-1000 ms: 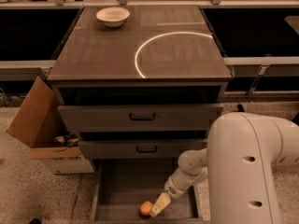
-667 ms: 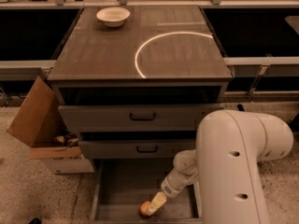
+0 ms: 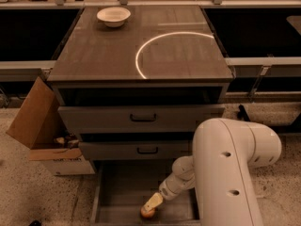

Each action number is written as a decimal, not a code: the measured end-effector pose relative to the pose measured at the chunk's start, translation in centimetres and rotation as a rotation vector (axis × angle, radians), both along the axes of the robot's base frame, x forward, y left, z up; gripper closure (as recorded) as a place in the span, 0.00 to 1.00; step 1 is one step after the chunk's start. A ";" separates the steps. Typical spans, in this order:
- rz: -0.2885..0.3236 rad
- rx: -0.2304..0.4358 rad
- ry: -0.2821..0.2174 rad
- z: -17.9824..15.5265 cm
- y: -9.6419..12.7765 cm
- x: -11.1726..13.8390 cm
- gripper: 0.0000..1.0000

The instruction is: Pick orange from bottom drawer and place on counter

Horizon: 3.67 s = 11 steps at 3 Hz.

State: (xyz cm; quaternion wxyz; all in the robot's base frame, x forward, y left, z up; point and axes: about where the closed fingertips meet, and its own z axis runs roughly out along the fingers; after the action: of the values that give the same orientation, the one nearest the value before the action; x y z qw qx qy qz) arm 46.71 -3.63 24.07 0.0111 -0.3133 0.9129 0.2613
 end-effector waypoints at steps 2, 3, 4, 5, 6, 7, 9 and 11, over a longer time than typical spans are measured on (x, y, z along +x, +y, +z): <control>0.091 -0.015 -0.078 -1.6 0.5 0.8 0.00; 0.183 -0.011 -0.160 -2.7 0.8 1.6 0.00; 0.276 0.038 -0.230 -3.9 1.1 2.0 0.00; 0.376 0.080 -0.295 -5.6 1.8 2.4 0.00; 0.422 0.102 -0.345 -7.9 2.8 3.4 0.00; 0.422 0.102 -0.345 -7.9 2.8 3.4 0.00; 0.577 0.144 -0.459 -9.5 3.5 4.1 0.00; 0.686 0.157 -0.534 -11.1 4.4 4.6 0.00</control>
Offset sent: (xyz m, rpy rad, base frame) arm 0.0131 0.0076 -0.0224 -0.0384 -0.1179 0.1404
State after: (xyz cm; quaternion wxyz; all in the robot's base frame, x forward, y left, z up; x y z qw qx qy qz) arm 51.28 0.74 12.96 0.1829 -0.6528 0.6988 0.2283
